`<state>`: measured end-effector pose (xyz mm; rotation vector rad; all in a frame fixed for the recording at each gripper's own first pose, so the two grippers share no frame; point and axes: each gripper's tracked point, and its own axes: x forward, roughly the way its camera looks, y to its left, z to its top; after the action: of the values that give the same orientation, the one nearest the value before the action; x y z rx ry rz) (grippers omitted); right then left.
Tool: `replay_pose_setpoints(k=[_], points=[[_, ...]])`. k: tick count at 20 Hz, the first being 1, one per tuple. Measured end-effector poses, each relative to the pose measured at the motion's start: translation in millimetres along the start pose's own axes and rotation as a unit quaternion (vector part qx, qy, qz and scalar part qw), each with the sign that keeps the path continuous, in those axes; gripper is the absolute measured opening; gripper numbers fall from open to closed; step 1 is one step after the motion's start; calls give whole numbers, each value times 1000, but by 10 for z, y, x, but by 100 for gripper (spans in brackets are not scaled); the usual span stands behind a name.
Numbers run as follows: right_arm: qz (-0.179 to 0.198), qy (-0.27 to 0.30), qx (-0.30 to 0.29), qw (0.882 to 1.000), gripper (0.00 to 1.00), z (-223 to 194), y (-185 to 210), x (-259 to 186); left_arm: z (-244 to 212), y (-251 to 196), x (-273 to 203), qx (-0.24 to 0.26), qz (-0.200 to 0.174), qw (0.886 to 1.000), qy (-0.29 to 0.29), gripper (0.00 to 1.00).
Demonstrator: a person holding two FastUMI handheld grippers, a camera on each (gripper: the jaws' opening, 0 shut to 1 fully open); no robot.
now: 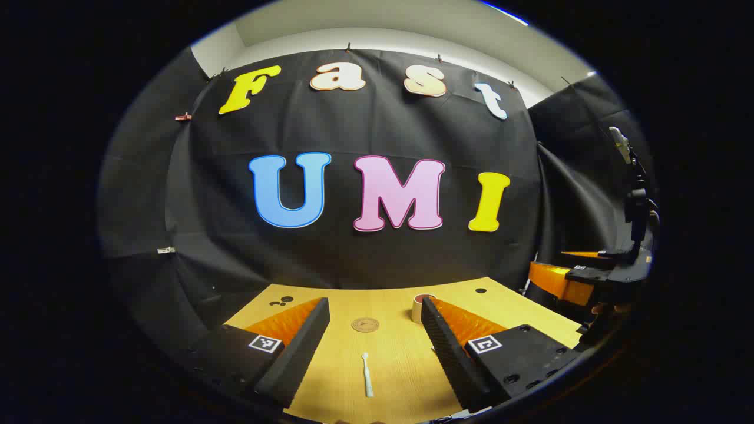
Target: Put the toothbrush and toothpaste on the desktop into the cup, then pick up the cup and place it on the coaster on the desktop.
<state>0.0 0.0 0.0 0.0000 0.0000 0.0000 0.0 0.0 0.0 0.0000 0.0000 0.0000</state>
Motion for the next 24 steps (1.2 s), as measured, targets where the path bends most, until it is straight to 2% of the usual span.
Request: replay_pose_setpoints(k=[2,5,16,24], points=[[-10,-1,2,1000,96,21,-72,9,-10,-40,28,-3,-12,1000,5,99],[-14,7,13,1000,97,-38,-96,3,29,-40,68,-11,-9,1000,2,99],[-8,42,12,999,96,-205,-88,-45,-26,-58,101,-20,-7,1000,9,99],[17,76,19,997,97,-362,101,84,-119,61,175,-32,10,999,13,99]])
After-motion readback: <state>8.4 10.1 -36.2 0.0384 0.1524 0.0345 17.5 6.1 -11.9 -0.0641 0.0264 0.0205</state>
